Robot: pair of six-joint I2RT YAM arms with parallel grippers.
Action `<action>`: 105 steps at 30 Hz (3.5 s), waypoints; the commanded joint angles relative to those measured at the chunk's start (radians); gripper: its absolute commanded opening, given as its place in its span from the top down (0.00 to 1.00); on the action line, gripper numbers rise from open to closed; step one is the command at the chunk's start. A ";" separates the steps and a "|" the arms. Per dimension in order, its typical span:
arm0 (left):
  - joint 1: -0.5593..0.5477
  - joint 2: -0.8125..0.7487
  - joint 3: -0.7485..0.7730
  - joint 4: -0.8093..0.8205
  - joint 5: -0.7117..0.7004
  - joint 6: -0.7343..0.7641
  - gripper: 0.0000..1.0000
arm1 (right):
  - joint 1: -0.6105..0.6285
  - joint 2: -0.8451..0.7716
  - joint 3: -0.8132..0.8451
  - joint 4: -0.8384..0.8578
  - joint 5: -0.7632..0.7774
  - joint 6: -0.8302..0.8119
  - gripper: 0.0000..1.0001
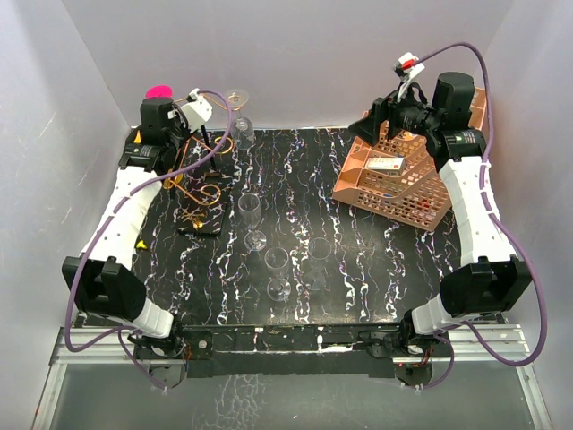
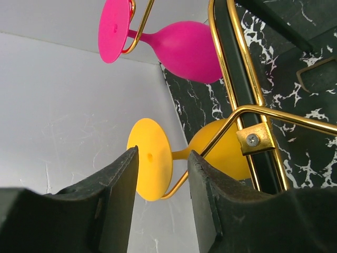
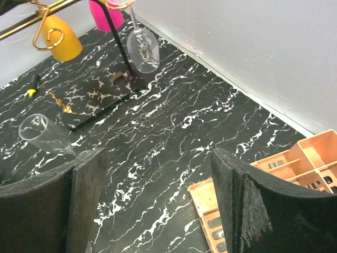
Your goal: Place the wine glass upside down on the wine glass rack
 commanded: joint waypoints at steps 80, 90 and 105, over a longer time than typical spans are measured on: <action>0.053 -0.098 0.144 0.001 0.046 -0.234 0.03 | 0.758 0.380 0.247 -0.135 0.506 -0.091 0.49; 0.054 -0.098 0.148 -0.001 0.046 -0.234 0.03 | 0.792 0.382 0.225 -0.176 0.573 -0.140 0.53; 0.054 -0.106 0.141 0.002 0.043 -0.232 0.03 | 0.794 0.405 0.246 -0.257 0.620 -0.183 0.70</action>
